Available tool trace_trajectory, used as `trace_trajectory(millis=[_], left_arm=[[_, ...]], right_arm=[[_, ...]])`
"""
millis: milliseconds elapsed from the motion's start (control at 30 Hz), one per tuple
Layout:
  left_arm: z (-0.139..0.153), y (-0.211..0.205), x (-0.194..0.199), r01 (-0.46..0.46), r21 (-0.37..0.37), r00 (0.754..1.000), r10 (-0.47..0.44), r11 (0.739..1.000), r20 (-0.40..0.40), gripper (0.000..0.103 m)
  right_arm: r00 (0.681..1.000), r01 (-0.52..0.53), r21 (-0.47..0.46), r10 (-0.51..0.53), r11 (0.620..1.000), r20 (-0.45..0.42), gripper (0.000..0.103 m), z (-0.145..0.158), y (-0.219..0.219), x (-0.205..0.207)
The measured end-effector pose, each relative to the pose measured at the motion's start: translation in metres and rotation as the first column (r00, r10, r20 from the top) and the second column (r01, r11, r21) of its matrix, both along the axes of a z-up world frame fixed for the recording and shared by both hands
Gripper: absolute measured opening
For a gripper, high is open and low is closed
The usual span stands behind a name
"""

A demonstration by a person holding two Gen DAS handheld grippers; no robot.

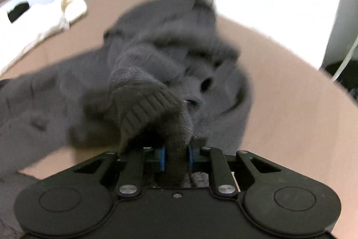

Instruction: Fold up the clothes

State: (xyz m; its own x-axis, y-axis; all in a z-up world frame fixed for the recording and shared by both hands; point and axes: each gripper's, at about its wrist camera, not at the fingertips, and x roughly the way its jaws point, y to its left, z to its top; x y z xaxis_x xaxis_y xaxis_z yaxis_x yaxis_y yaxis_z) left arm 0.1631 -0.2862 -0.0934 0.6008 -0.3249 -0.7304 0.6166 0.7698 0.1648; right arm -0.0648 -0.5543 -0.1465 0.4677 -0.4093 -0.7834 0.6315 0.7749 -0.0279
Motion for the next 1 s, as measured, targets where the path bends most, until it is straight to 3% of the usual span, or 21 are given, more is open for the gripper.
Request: trace_trajectory(millis=[33, 167, 333, 433, 467, 533, 667, 767, 833, 867, 933, 1000], left_arm=[[0.01, -0.002, -0.002, -0.005, 0.007, 0.998, 0.005, 1.0, 0.063, 0.015], [0.063, -0.005, 0.014, -0.004, -0.063, 0.984, 0.016, 0.998, 0.178, 0.015], [0.125, -0.019, 0.037, 0.005, -0.101, 0.931, 0.033, 0.995, 0.364, 0.015], [0.151, -0.036, 0.051, -0.008, -0.159, 0.906, 0.075, 0.987, 0.417, 0.015], [0.152, -0.039, 0.058, -0.007, -0.152, 0.907, 0.071, 0.988, 0.416, 0.015], [0.136, -0.048, 0.078, -0.01, -0.107, 0.931, 0.048, 0.994, 0.361, 0.016], [0.105, -0.044, 0.087, -0.036, -0.106, 0.956, 0.065, 0.994, 0.287, 0.015], [0.083, -0.04, 0.092, -0.055, -0.108, 0.968, 0.08, 0.993, 0.237, 0.015], [0.068, -0.037, 0.095, -0.069, -0.108, 0.975, 0.09, 0.992, 0.204, 0.015], [0.061, -0.035, 0.097, -0.075, -0.108, 0.978, 0.095, 0.991, 0.187, 0.015], [0.046, -0.032, 0.1, -0.088, -0.108, 0.983, 0.104, 0.99, 0.153, 0.015], [0.032, -0.03, 0.104, -0.101, -0.107, 0.986, 0.114, 0.989, 0.119, 0.015]], right_arm=[[1.0, 0.003, -0.022, -0.002, 1.0, 0.014, 0.017, 0.011, 0.0, -0.005], [0.999, -0.024, 0.03, 0.022, 0.999, 0.038, 0.01, 0.046, -0.005, -0.039], [0.994, -0.052, 0.221, 0.03, 0.974, 0.101, 0.01, 0.059, 0.003, -0.079], [0.945, -0.283, 0.365, 0.194, 0.887, 0.262, 0.011, 0.05, 0.026, -0.096], [0.945, -0.308, 0.387, 0.232, 0.869, 0.231, 0.011, 0.04, 0.029, -0.093], [0.936, -0.351, 0.433, 0.308, 0.83, 0.169, 0.011, 0.02, 0.036, -0.088], [0.948, -0.288, 0.514, 0.318, 0.808, 0.032, 0.019, -0.013, 0.021, -0.077], [0.943, -0.325, 0.469, 0.316, 0.821, 0.1, 0.028, 0.012, 0.008, -0.081], [0.938, -0.346, 0.426, 0.308, 0.836, 0.157, 0.049, 0.036, -0.003, -0.085], [0.931, -0.362, 0.426, 0.296, 0.829, 0.214, 0.053, 0.046, -0.014, -0.083], [0.907, -0.393, 0.423, 0.269, 0.816, 0.324, 0.071, 0.065, -0.037, -0.08], [0.896, -0.383, 0.461, 0.201, 0.801, 0.396, 0.071, 0.074, -0.063, -0.073]])
